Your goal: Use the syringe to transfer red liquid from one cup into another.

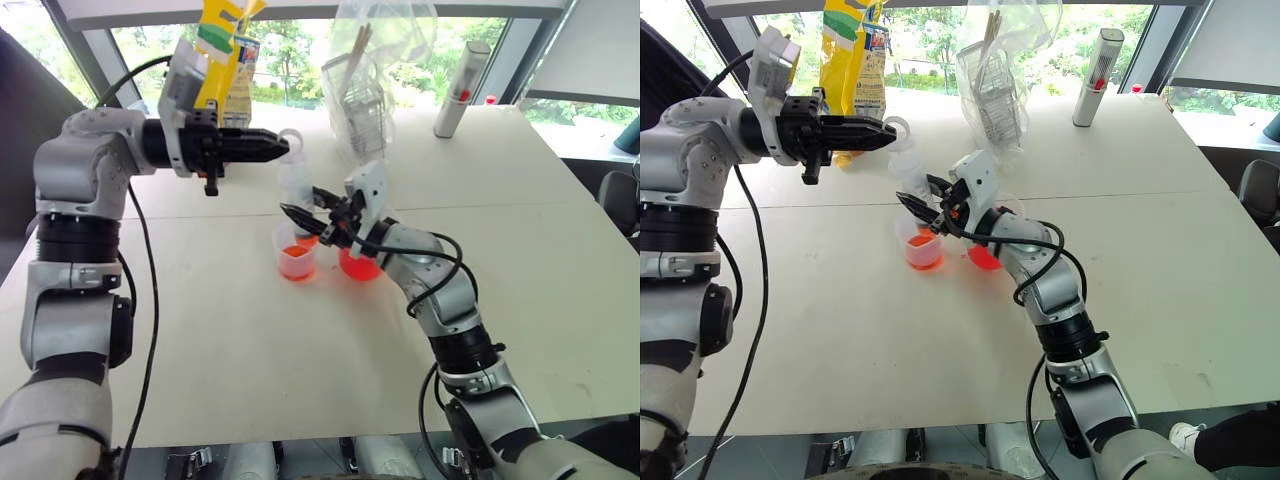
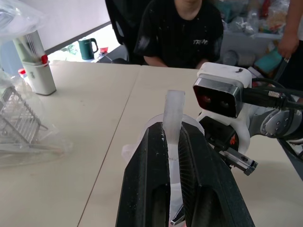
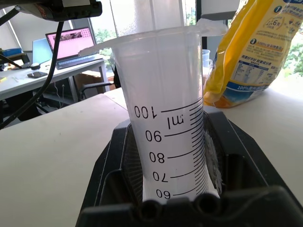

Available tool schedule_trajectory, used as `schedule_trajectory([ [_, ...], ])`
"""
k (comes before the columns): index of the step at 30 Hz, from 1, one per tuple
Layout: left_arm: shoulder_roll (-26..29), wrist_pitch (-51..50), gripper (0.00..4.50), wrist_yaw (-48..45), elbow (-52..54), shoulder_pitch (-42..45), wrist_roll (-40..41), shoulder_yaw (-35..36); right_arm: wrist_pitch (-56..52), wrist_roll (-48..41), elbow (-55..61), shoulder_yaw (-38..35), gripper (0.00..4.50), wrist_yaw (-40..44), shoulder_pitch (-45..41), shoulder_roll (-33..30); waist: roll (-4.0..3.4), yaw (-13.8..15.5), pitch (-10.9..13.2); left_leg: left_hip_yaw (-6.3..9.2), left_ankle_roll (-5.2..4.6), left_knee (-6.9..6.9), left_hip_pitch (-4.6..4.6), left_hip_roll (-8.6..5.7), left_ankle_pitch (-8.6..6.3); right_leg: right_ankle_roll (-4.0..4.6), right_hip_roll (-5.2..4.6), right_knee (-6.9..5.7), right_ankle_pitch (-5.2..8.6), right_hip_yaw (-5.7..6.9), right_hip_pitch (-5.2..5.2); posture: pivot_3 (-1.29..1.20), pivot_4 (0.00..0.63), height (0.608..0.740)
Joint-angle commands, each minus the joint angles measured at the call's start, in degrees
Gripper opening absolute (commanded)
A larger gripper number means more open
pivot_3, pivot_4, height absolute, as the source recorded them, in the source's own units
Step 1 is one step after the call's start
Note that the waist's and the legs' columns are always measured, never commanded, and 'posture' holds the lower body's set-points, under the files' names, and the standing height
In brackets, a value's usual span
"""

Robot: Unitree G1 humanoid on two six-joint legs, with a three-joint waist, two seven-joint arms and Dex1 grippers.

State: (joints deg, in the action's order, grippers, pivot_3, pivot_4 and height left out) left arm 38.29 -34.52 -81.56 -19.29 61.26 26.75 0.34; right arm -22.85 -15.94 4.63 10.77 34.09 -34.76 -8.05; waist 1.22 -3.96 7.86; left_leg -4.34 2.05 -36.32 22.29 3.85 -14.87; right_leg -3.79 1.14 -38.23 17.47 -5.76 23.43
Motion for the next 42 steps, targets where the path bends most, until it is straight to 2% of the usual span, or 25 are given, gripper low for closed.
schedule_trajectory([
  [1, 0.2, 0.9, 0.09, -1.1, 2.1, -0.8, -1.0, -2.3, -0.3, -2.8, 6.1, -1.4, 1.38, -0.5, -4.9, 1.9, 0.00, 0.0, 0.0, 0.00, 0.00, 0.00, 0.00, 0.00, 0.00, 0.00, 0.00, 0.00, 0.00, 0.00, 0.00, 0.00, 0.150, 0.739],
  [26, 1.3, 2.7, 0.09, -1.5, 5.5, -6.1, -3.7, -5.2, -7.3, -7.5, 9.7, -5.2, 1.38, -2.9, -10.1, 2.1, 0.00, 0.0, 0.0, 0.00, 0.00, 0.01, 0.00, 0.00, 0.00, 0.00, -0.01, 0.01, 0.00, 0.00, 0.00, 0.00, 0.150, 0.739],
  [37, 2.0, 1.1, 0.09, 0.0, 4.4, -3.8, -2.7, -3.0, -7.6, -7.5, 9.4, -4.3, 1.38, -2.9, -9.2, 2.0, 0.00, 0.0, 0.0, 0.00, 0.00, 0.01, 0.00, 0.00, 0.00, 0.00, 0.00, 0.02, 0.00, 0.00, 0.01, 0.00, 0.150, 0.739],
  [40, 2.3, 0.0, 1.12, 0.8, 3.6, -2.8, -2.1, -1.8, -7.6, -7.5, 9.2, -4.1, 1.38, -2.8, -9.0, 1.9, 0.00, 0.0, 0.0, 0.01, 0.00, 0.02, 0.00, 0.00, 0.00, 0.00, 0.00, 0.02, 0.00, 0.00, 0.01, 0.00, 0.150, 0.739],
  [42, 2.5, -0.5, 2.08, 1.2, 3.2, -2.3, -1.8, -1.2, -7.5, -7.4, 9.1, -3.9, 1.38, -2.7, -8.9, 2.0, 0.00, 0.0, 0.0, 0.01, 0.00, 0.01, 0.01, 0.00, 0.00, 0.00, -0.01, 0.02, 0.00, 0.00, 0.01, 0.00, 0.150, 0.739],
])
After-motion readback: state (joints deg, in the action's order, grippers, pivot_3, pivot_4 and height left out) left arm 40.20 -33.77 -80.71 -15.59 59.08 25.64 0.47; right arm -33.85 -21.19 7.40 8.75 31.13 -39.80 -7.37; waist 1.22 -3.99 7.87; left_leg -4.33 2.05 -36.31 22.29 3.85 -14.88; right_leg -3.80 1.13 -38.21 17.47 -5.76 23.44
